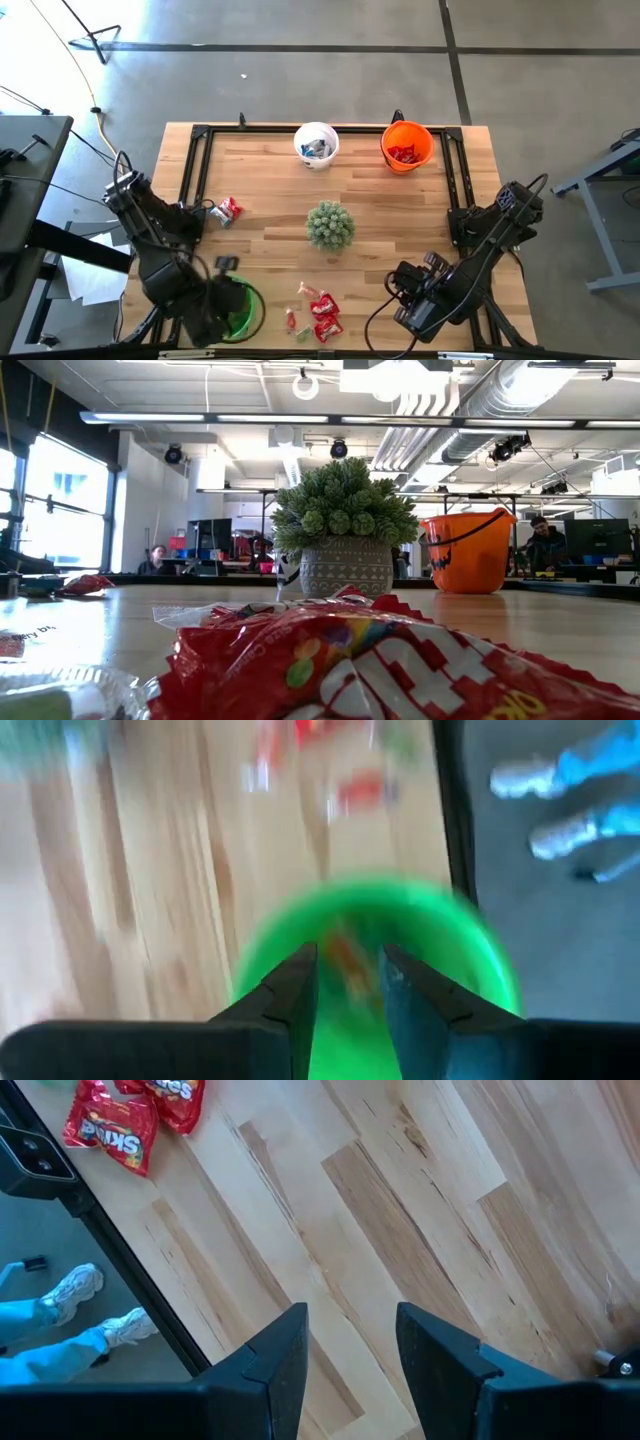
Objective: Sort candy
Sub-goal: Put the orange gummy into the green bucket
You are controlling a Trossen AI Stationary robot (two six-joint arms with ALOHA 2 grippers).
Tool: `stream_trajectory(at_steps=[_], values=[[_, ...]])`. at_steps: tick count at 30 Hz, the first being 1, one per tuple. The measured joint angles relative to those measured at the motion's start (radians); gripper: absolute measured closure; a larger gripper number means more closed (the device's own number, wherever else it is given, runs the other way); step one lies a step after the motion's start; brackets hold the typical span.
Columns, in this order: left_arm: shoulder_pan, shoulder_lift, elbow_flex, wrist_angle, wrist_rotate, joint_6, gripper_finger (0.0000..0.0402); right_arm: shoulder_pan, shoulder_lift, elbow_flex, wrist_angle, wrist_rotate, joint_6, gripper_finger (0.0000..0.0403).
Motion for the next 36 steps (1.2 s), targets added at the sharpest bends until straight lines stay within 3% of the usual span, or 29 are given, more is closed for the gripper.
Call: stream_trajectory(at_steps=[3,6,16,23,30,36], values=[[0.05,0.001,0.0,0.101,-0.023,0.162,0.0302,-0.002,0.0,0.0,0.0,0.0,-0.004,0.0253],[0.106,0.023,0.002,0.135,-0.017,0.231,0.0302,-0.002,0.0,0.0,0.0,0.0,-0.004,0.0253],[0.253,0.221,0.0,0.232,-0.014,0.507,0.0302,-0.003,0.0,0.0,0.003,0.064,0.0,0.0253],[0.322,0.306,0.0,0.334,0.031,0.591,0.0302,-0.004,0.0,0.0,0.004,0.064,0.008,0.0253],[0.365,0.43,0.0,0.426,0.162,0.627,0.0302,-0.004,0.0,0.0,0.004,0.053,0.008,0.0253],[0.365,0.488,0.0,0.482,0.165,0.631,0.0302,-0.004,0.0,0.0,0.004,0.037,0.008,0.0253]])
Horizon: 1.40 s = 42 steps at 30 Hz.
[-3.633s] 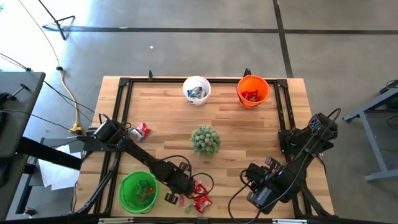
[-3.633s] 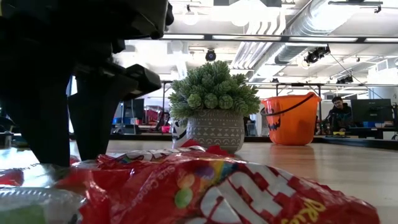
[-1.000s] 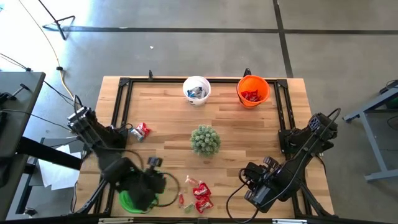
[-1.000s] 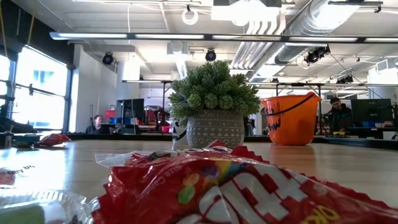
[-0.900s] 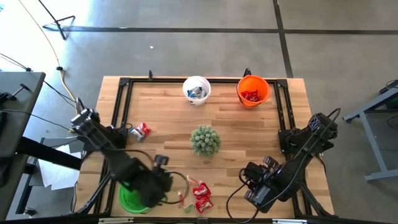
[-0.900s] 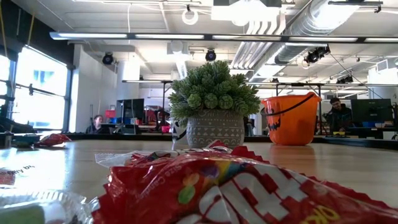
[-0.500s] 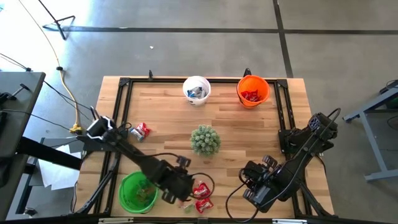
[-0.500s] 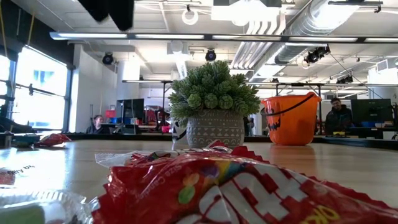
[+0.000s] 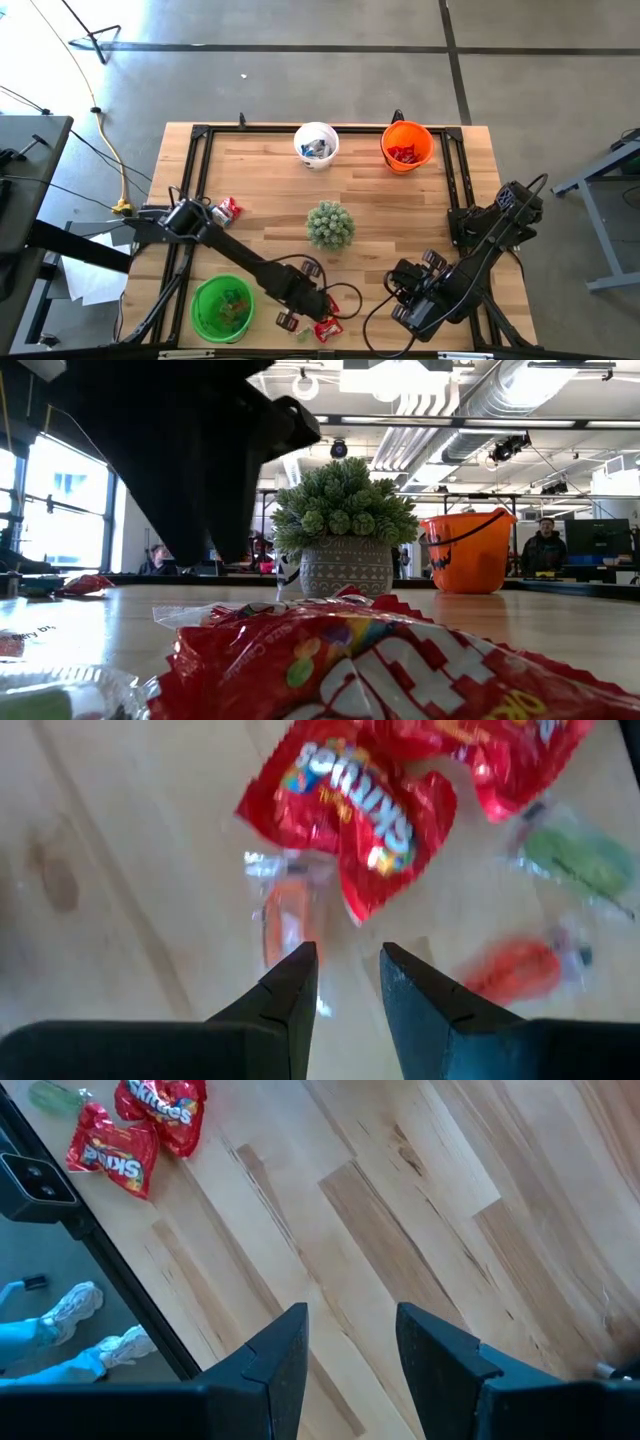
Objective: Sort candy
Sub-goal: Put the orange gummy into the green bucket
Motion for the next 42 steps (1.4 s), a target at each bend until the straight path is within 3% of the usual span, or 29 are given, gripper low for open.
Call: stream_trajectory(at_steps=[6,15,23,30,34,39,42], values=[[0.012,0.033,0.0,0.089,-0.02,0.0,0.0302,0.0,0.0,0.0,0.001,-0.001,-0.017,0.0253],[0.045,0.035,0.0,0.063,-0.047,-0.008,0.0302,0.001,0.0,0.0,0.004,-0.027,-0.027,0.0253],[0.046,0.032,-0.092,0.082,0.026,-0.081,0.0302,0.003,0.0,0.0,0.007,-0.043,-0.04,0.0253],[0.043,0.027,-0.128,0.116,0.032,-0.153,0.0303,0.003,0.0,0.0,0.007,-0.042,-0.067,0.0253],[0.047,0.028,-0.129,0.113,0.034,-0.2,0.0325,0.003,0.0,0.0,0.008,-0.042,-0.082,0.0253],[0.047,0.026,-0.13,0.107,0.035,-0.24,0.0387,0.002,0.0,0.0,0.008,-0.036,-0.087,0.0253],[0.047,0.016,-0.132,0.107,0.028,-0.255,0.0392,0.002,0.0,0.0,0.008,-0.026,-0.088,0.0253]])
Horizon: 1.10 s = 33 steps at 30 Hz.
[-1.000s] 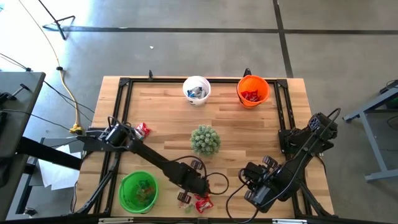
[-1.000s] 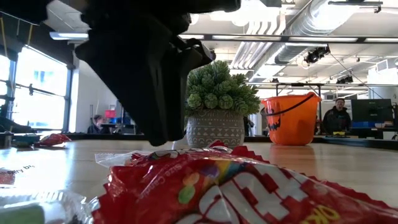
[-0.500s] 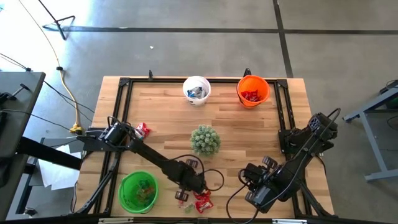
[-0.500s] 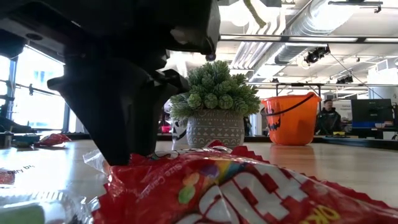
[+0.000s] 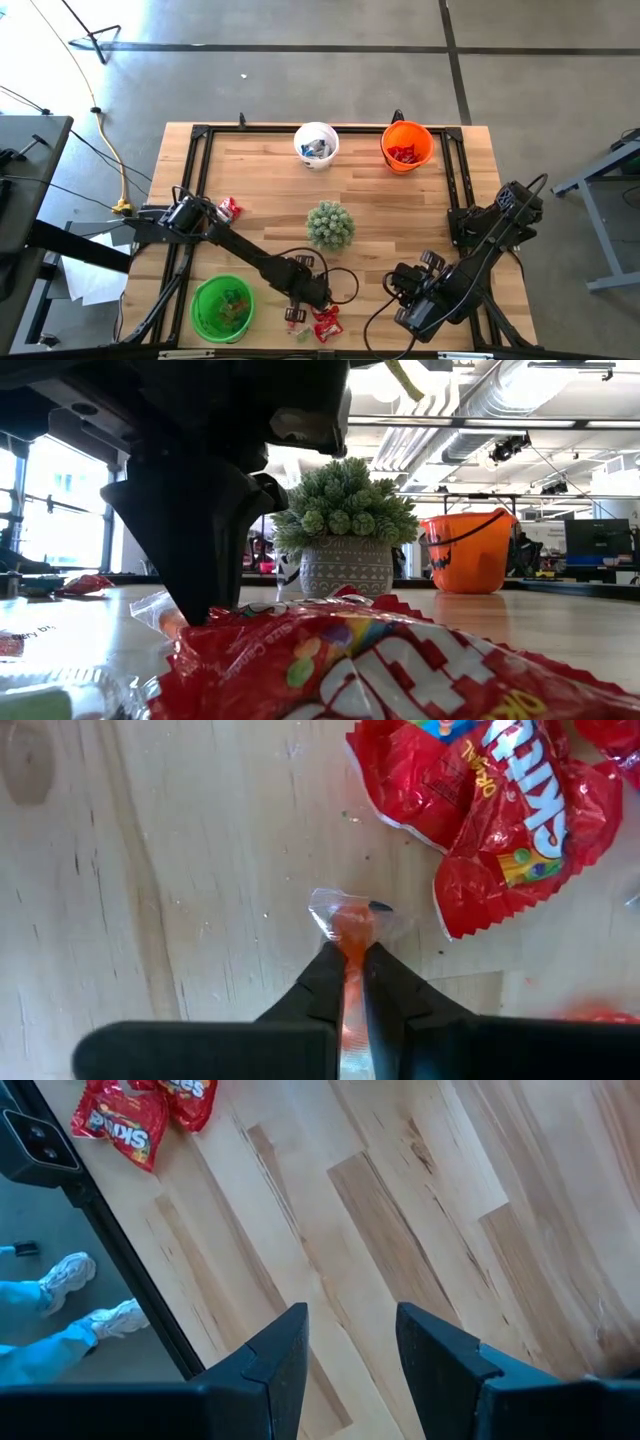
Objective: Sort candy
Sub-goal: Put the orange gummy into the green bucket
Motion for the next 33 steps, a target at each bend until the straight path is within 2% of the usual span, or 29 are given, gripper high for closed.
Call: stream_trajectory(at_steps=[5,15,21,28,31,33], values=[[0.0,-0.05,-0.007,-0.031,-0.019,0.017,0.0394,-0.013,0.0,0.0,0.0,0.0,-0.009,0.0253],[-0.012,-0.288,-0.002,-0.114,-0.032,-0.031,0.0401,-0.076,0.0,0.0,0.004,0.0,-0.026,0.0253],[-0.07,-0.458,-0.002,-0.233,-0.014,-0.228,0.0401,-0.098,0.0,0.0,0.016,0.0,-0.022,0.0253],[-0.236,-0.614,-0.002,-0.374,0.109,-0.561,0.0401,-0.104,0.0,0.0,0.045,0.0,0.007,0.0253],[-0.33,-0.636,-0.001,-0.416,0.097,-0.674,0.0401,-0.104,0.0,0.0,0.061,0.0,0.009,0.0253],[-0.391,-0.636,-0.002,-0.464,0.055,-0.72,0.0401,-0.105,0.0,0.0,0.066,0.0,0.009,0.0253]])
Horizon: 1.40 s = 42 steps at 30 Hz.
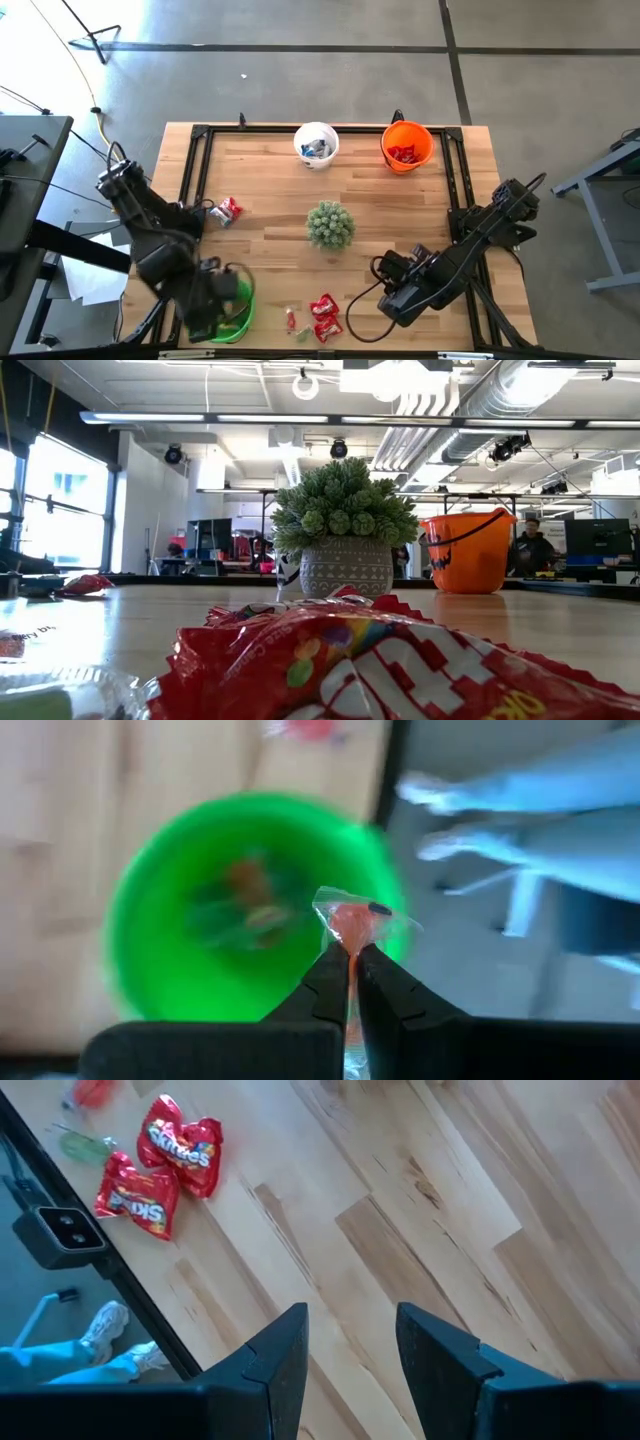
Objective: Sort candy
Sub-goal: Put the orange gummy into the green bucket, then put the red gummy into the green bucket
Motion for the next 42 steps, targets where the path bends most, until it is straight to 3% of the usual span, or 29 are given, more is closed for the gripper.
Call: stream_trajectory(at_steps=[6,16,22,33,39,42], values=[[-0.099,0.047,0.0,-0.144,-0.24,-0.023,0.0383,0.0,0.0,0.0,0.016,0.0,0.0,0.0253],[-0.105,0.111,0.0,-0.125,-0.163,-0.066,0.0316,0.0,0.0,0.0,0.053,0.0,0.0,0.0253],[-0.083,0.122,0.0,-0.075,-0.215,-0.014,0.0287,0.0,0.0,0.0,0.053,0.0,0.0,0.0253],[0.039,0.122,-0.001,0.255,-0.208,0.263,0.0284,0.0,0.0,0.0,0.053,0.0,0.019,0.0253],[0.132,0.176,-0.018,0.4,-0.3,0.054,0.0284,0.0,0.0,0.0,0.053,0.061,0.06,0.0253],[0.165,0.224,-0.018,0.397,-0.273,-0.007,0.0284,0.0,0.0,0.0,0.053,0.091,0.058,0.0253]])
